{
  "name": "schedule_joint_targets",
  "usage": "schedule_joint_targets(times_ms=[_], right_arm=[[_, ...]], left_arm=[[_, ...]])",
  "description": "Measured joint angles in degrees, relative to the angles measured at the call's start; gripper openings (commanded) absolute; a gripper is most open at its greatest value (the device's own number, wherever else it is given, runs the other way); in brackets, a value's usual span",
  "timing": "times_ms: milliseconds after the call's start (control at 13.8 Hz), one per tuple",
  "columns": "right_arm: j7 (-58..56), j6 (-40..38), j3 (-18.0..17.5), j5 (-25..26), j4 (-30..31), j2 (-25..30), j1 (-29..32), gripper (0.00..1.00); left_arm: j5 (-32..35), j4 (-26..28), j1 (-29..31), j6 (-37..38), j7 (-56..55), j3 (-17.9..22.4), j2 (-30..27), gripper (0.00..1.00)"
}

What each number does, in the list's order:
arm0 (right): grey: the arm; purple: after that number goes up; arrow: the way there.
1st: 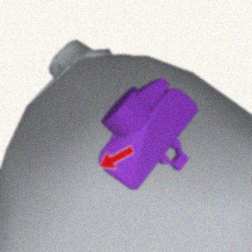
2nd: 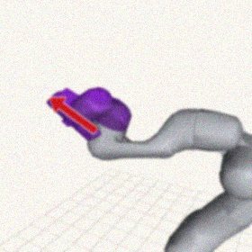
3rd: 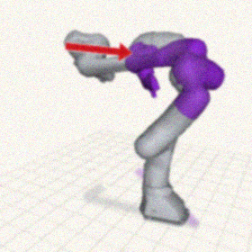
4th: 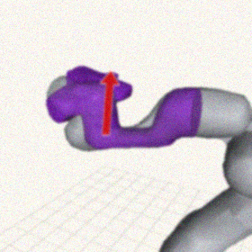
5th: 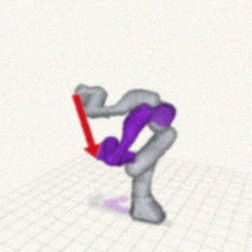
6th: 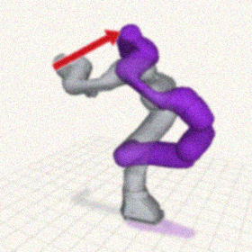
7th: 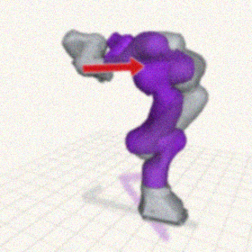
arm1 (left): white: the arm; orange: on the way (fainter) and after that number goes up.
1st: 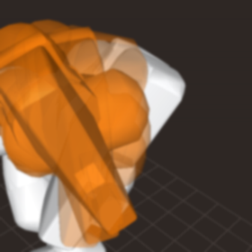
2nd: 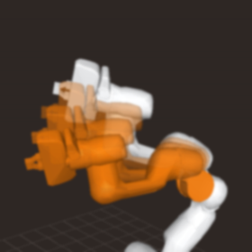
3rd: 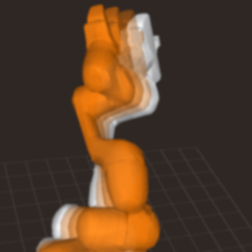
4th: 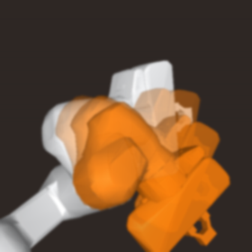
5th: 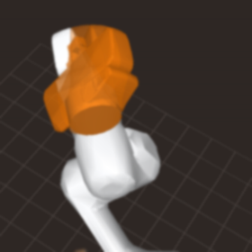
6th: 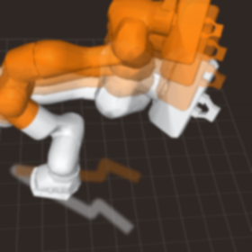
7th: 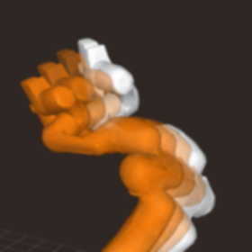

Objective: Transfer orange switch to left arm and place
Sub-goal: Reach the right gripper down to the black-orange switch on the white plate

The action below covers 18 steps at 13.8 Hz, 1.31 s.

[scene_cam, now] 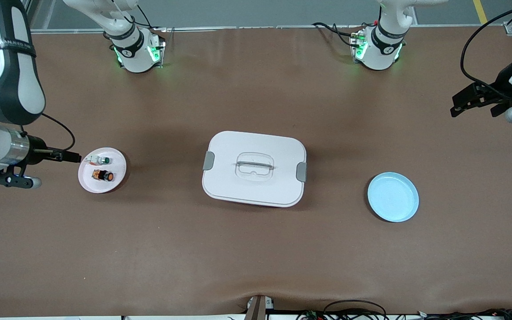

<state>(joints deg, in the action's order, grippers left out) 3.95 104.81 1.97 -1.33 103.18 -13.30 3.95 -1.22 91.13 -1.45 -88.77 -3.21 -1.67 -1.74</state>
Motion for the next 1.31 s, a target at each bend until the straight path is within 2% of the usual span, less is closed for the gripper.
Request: schedule_joint_targets(times_ms=[291, 1309], right_arm=[[0.0, 7.4, 0.1, -2.5, 4.8, -1.8, 1.7, 1.00], [-2.8, 26.6, 0.0, -3.4, 8.7, -13.7, 2.7, 1.00]], left_arm=[[0.0, 0.0, 0.0, 0.0, 0.0, 0.0, 0.0, 1.00], [0.0, 0.0, 0.0, 0.0, 0.0, 0.0, 0.0, 1.00]])
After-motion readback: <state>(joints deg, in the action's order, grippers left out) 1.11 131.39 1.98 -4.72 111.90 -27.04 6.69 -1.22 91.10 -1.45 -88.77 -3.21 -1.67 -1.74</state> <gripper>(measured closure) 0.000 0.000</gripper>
